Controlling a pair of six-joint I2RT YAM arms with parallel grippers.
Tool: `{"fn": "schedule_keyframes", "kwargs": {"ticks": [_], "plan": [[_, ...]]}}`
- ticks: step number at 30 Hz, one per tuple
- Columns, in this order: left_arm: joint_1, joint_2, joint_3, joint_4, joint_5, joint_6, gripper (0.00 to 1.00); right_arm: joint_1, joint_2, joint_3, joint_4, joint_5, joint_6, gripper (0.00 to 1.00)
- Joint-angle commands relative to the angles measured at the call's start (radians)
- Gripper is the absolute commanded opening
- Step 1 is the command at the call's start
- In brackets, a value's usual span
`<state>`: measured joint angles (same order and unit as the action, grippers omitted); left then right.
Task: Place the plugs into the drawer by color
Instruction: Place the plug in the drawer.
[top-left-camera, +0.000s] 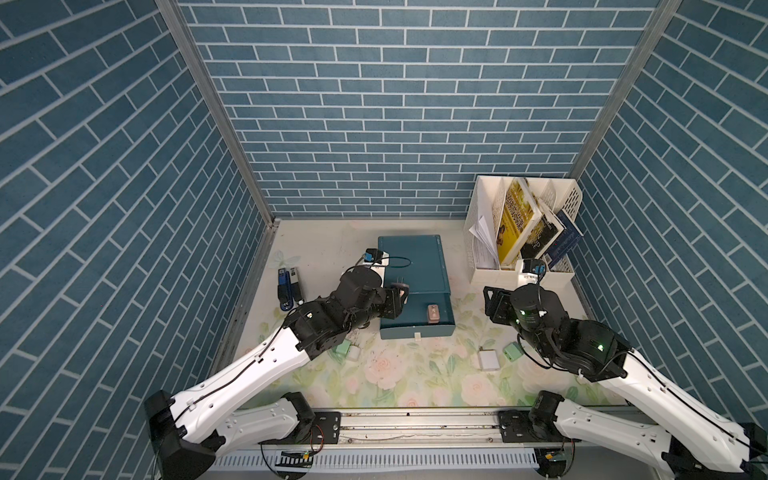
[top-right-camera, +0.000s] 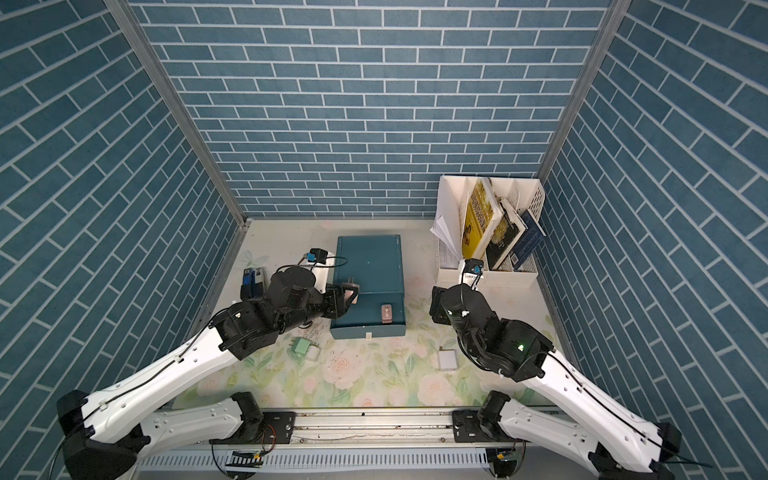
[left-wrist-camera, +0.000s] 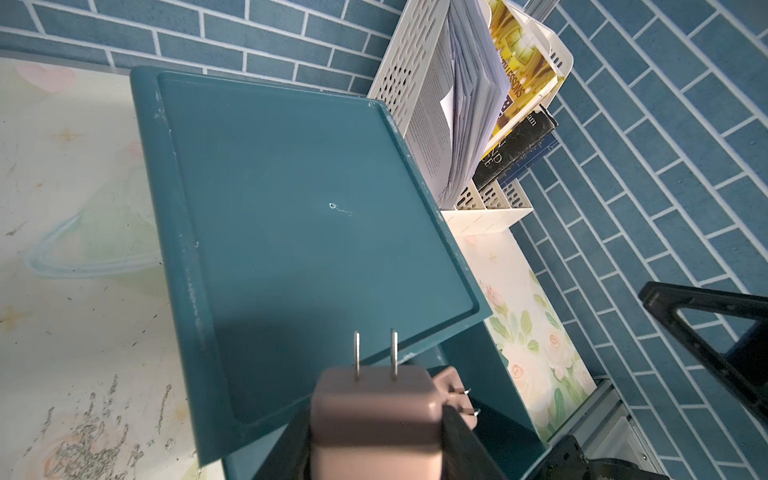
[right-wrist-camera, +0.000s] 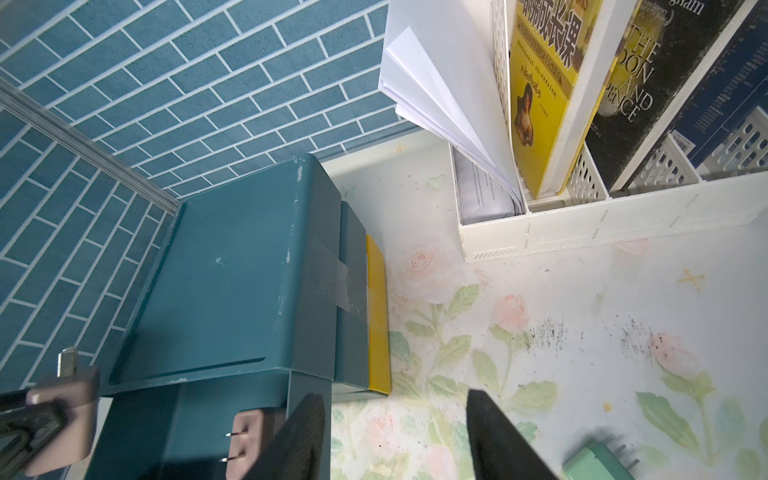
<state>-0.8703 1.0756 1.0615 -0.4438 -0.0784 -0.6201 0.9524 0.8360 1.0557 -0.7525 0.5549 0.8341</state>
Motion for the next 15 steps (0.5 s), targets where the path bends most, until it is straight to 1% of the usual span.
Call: {"fn": "schedule_keyframes", "kwargs": {"ticks": [1, 2, 5, 6, 7, 12, 15], "plan": [[-0.007, -0.002, -0.015, 0.009, -0.027, 0.005, 0.03, -0.004, -0.004, 0.024, -0.026, 0.012, 0.012, 0.58], [-0.009, -0.006, -0.021, 0.01, -0.024, 0.006, 0.08, -0.004, -0.003, 0.025, -0.022, 0.008, 0.004, 0.58], [-0.009, -0.012, -0.034, 0.015, -0.006, 0.01, 0.3, -0.003, 0.004, 0.03, -0.014, -0.006, -0.013, 0.59], [-0.009, -0.014, -0.037, 0.017, 0.002, 0.012, 0.4, -0.003, 0.006, 0.033, -0.007, -0.015, -0.023, 0.6], [-0.009, -0.017, -0.038, 0.02, 0.008, 0.012, 0.45, -0.003, 0.008, 0.034, 0.003, -0.026, -0.034, 0.61], [-0.009, -0.032, -0.012, 0.026, 0.026, 0.032, 0.64, 0.003, 0.018, 0.04, 0.058, -0.102, -0.095, 0.72], [-0.008, -0.028, 0.042, 0.005, -0.013, 0.056, 0.72, 0.044, 0.026, 0.028, 0.111, -0.17, -0.135, 0.74]]}}
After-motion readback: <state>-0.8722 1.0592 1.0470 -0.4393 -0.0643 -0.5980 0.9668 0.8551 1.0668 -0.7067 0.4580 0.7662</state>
